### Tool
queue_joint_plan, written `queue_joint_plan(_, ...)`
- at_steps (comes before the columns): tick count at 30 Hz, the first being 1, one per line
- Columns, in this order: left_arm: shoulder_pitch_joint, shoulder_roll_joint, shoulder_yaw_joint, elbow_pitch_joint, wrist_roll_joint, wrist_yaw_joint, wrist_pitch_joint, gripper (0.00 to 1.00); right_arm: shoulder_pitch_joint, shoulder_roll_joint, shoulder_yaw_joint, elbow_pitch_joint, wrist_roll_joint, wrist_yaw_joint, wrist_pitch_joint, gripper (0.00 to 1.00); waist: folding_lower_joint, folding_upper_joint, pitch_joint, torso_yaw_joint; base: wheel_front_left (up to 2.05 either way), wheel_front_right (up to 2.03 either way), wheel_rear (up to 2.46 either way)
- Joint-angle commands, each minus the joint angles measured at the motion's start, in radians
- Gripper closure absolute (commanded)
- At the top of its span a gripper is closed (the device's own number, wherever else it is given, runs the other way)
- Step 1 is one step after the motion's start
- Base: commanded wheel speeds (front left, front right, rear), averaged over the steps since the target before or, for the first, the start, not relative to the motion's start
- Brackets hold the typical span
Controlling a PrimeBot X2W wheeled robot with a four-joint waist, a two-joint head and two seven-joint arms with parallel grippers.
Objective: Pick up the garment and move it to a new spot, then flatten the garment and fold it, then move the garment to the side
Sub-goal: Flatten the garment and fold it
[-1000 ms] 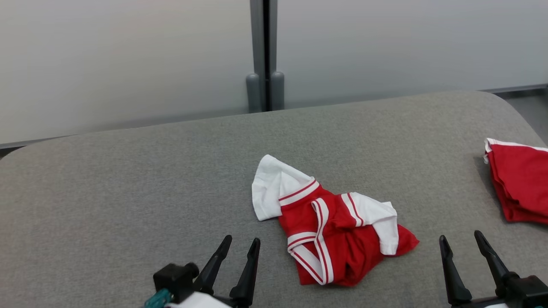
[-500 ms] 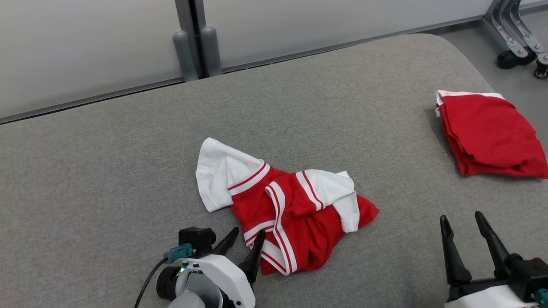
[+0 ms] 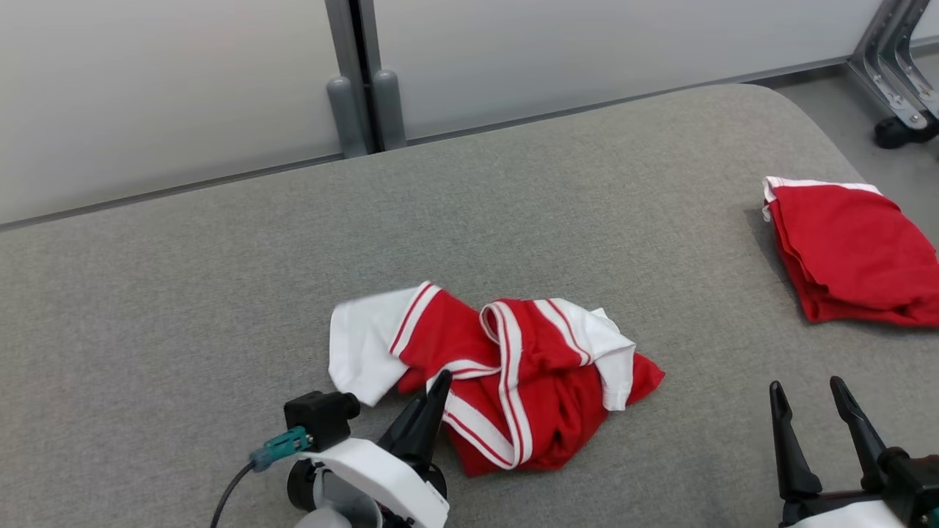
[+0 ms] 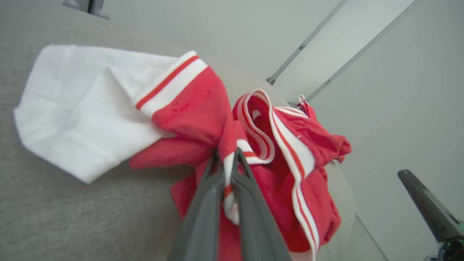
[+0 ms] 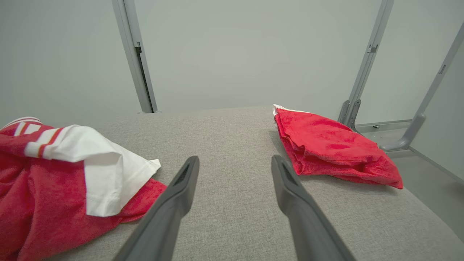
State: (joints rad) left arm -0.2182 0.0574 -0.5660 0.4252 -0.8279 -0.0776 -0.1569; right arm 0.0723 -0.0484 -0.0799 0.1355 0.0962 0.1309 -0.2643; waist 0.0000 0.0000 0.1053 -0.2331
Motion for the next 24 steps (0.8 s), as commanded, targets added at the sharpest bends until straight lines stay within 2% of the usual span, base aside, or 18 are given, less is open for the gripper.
queue_joint_plan(1,0.010,0.018,0.012,-0.035,-0.009,0.004,0.003,1.00,0.009,-0.005,0.000,-0.002,-0.006,0.000,0.000,0.00,0.0000,0.0000,-0.023,0.025,0.00,0.00,0.00)
queue_joint_plan(8,0.106,0.147,0.092,-0.461,-0.056,0.093,0.093,1.00,0.035,-0.005,0.004,-0.003,-0.014,0.000,0.000,0.00,0.0000,0.0000,-0.068,0.078,0.00,0.00,0.00)
queue_joint_plan(14,0.147,0.268,0.161,-0.780,-0.085,0.177,0.215,1.00,0.038,-0.005,0.018,0.002,-0.017,0.000,0.000,0.00,0.0000,0.0000,-0.092,0.082,0.00,0.00,0.00)
queue_joint_plan(19,0.175,0.347,0.218,-0.969,-0.114,0.242,0.303,1.00,0.035,-0.005,0.029,0.004,-0.002,0.000,0.000,0.00,0.0000,0.0000,-0.102,0.055,0.00,0.00,0.00)
queue_joint_plan(24,0.188,0.374,0.229,-1.025,-0.147,0.269,0.360,1.00,0.030,-0.005,0.036,0.003,0.005,0.000,0.000,0.00,0.0000,0.0000,-0.095,0.025,0.00,0.00,0.00)
